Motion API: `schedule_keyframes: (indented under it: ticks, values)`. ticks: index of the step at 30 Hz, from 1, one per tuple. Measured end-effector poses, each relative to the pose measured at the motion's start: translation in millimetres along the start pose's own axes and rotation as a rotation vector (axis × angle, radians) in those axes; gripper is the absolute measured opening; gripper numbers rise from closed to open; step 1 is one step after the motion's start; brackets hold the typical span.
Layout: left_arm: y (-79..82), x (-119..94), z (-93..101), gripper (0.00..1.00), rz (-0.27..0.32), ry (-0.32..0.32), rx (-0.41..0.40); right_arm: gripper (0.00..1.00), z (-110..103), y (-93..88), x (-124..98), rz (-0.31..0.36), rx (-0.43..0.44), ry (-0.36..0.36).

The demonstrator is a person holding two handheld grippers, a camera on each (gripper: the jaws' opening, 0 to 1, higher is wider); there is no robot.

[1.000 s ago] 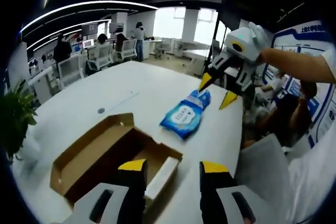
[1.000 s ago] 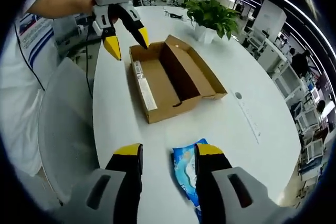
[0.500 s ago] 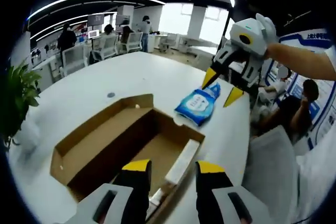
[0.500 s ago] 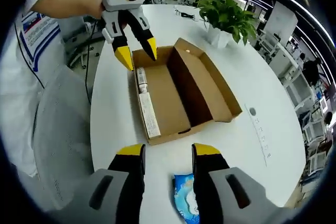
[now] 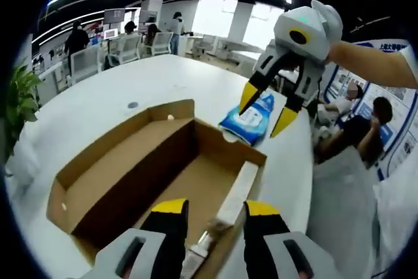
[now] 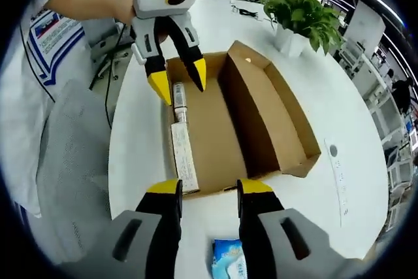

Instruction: Operate the shoe box by opening the lid, removing the specified soft item, and placing it in the target area until the item is outside and the box remains undamaged.

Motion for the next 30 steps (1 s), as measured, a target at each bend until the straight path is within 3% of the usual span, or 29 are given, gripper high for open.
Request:
schedule_keyframes:
  ticks: [3,13,22,30]
  values:
    - [2.8,2,-0.8,0.34,-0.001,-0.012,0.001,0.30,2,-0.8,4,-0.006,-0.001,0.013]
    - [-9.4,21,-20.2,0.33,-0.038,-0.052,-0.014,0.27,9,-1.5,20,-0.033,-0.016,0.075]
    - [-23.5,34,-14.6,0.28,-0.086,-0.106,-0.017,0.25,2,-4.6,35,-0.051,-0.028,0.124]
    - [-29.4,39,-14.7,0.27,-0.084,-0.120,-0.027,0.23,-4,-7.8,47,-0.076,-0.042,0.182]
Point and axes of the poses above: the point that each gripper's makers call its tool centre point, and the gripper's own axes: x roughly forward along the fingers, z roughly to its right, y roughly out of its top, the point moved 5 cm from there along -x, roughly backward along the fingers, and after that the axes turned 4 degrees about -y, right-handed, at the moved point
